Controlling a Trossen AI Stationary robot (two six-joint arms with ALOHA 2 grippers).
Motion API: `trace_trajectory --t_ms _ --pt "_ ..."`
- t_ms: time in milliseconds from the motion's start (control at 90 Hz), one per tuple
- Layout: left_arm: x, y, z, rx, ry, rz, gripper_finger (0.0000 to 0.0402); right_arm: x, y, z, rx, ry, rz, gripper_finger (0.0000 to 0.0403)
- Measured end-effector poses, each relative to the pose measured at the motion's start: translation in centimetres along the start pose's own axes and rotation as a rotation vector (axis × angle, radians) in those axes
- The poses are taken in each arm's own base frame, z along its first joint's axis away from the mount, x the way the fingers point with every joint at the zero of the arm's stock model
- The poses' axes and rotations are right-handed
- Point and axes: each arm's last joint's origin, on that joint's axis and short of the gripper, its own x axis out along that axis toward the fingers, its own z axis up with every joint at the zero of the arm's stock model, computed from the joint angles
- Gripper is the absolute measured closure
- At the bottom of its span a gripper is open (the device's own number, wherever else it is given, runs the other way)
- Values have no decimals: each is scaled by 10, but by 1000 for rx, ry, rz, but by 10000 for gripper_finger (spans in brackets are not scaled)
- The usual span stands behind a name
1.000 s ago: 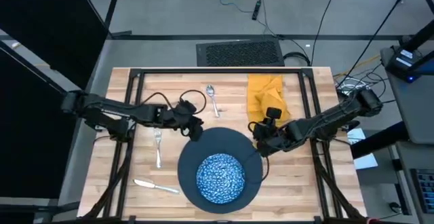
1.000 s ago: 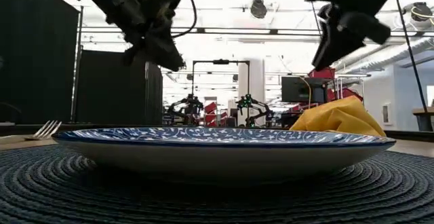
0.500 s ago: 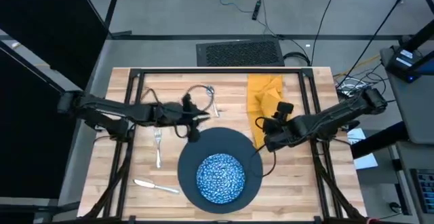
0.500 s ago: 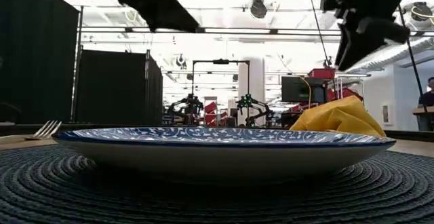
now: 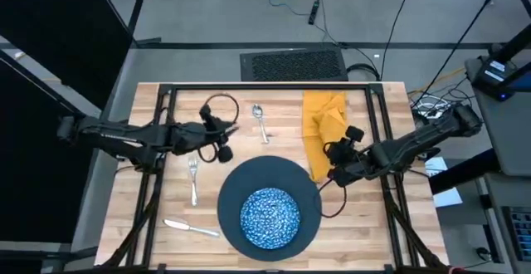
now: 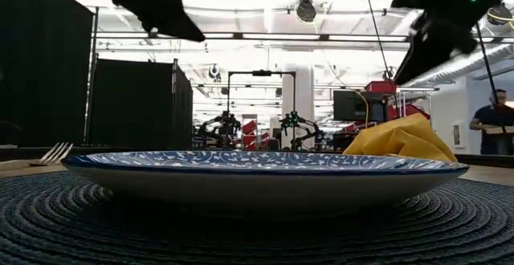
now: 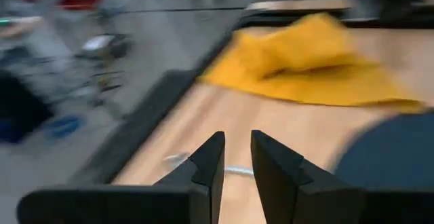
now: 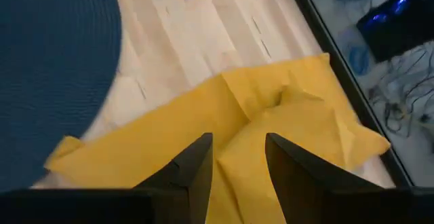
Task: Set table place
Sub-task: Fold the yellow table napkin
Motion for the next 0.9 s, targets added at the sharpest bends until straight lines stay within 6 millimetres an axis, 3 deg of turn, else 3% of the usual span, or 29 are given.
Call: trace_trajectory --t_ms 122,422,700,900 --pt "2 6 5 -51 -44 86 343 14 4 5 73 -80 -5 275" --pt "4 10 9 -187 -81 110 343 18 6 12 -61 -148 6 275" --pt "4 7 14 -181 -124 -12 343 24 0 15 -122 -139 -22 275" --pt "10 1 10 -138 -90 -119 343 31 3 18 48 -47 316 275"
